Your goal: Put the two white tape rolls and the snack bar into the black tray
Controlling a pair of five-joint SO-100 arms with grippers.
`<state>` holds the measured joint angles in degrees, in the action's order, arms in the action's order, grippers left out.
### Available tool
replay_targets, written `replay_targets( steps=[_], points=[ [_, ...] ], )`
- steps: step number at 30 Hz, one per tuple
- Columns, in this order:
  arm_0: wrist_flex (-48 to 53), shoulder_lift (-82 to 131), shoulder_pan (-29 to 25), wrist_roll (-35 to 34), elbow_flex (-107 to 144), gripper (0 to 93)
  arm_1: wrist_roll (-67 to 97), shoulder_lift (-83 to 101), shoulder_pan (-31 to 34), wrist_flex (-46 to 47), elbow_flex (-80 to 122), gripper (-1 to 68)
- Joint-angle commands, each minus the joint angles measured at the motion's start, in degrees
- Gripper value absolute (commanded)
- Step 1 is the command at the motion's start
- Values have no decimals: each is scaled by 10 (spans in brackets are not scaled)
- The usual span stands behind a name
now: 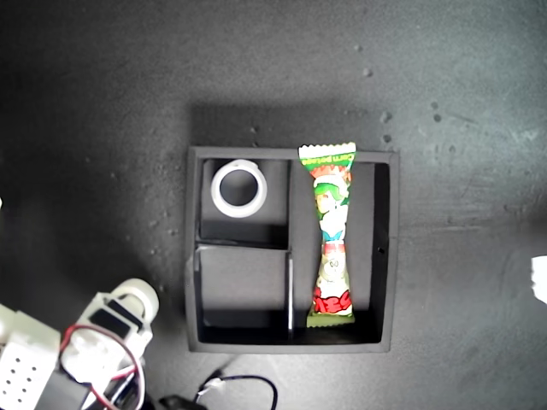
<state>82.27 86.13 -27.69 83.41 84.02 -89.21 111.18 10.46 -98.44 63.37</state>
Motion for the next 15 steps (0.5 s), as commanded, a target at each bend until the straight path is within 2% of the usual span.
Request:
replay_targets(
  steps=[1,6,12,15],
  points=[
    [79,19,40,-76,-157,0,-25,154,-6,67,218,-7],
    [97,-53,82,-171,-324,0,-6,362,-18,208,550,-7],
    [98,-192,83,-186,-453,0,29,439,-11,326,772,-7],
    [146,-299,80,-177,-566,0,34,440,3,393,844,-7]
  ],
)
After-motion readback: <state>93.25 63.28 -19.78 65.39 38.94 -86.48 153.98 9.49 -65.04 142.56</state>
